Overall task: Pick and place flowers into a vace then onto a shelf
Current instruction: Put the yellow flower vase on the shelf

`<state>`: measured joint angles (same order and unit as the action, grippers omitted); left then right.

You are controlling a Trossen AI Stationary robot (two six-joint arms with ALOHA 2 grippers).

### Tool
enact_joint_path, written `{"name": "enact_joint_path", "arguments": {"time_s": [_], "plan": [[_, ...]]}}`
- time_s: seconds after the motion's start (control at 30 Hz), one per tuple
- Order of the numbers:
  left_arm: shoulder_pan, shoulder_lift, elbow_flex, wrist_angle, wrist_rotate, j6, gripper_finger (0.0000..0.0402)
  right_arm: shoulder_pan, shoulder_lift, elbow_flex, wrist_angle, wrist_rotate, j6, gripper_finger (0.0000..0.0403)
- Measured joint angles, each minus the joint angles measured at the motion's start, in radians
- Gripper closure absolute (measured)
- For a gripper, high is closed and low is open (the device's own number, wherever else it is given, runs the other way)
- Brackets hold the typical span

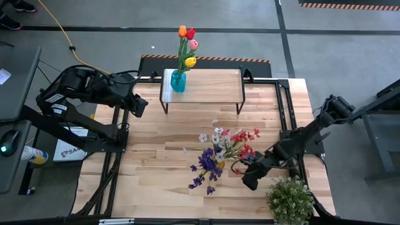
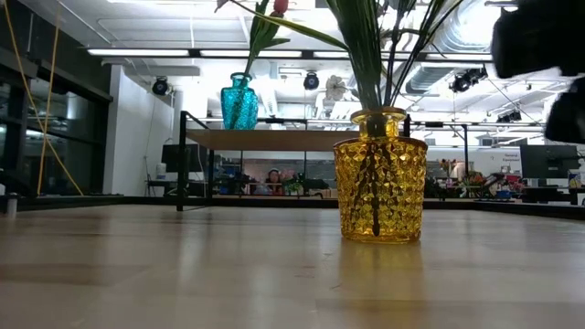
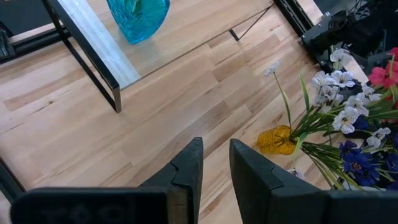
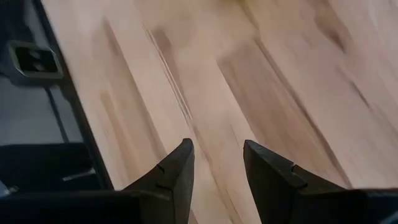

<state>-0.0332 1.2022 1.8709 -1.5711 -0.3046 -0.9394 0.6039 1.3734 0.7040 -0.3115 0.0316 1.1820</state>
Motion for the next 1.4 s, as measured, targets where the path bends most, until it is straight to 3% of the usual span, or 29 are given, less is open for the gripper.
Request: {"name": "enact_joint_path", "arguments": {"time_s": [0.27,0.87,1.4], "plan": [[0.000,0.000,0.000,0.000,0.006,0.000,0.0289,-0.064,0.003,0.000,0.056,0.003,-0.058,0.0272],[0.000,0.000,0.000,0.000,0.007,0.000,0.0289,-0.076,-0.015,0.000,0.037,-0.161,-0.091,0.0272],[0.000,0.000,0.000,0.000,0.007,0.000,0.0289,-0.037,-0.230,0.000,-0.279,-0.143,-0.082,0.0272]]}}
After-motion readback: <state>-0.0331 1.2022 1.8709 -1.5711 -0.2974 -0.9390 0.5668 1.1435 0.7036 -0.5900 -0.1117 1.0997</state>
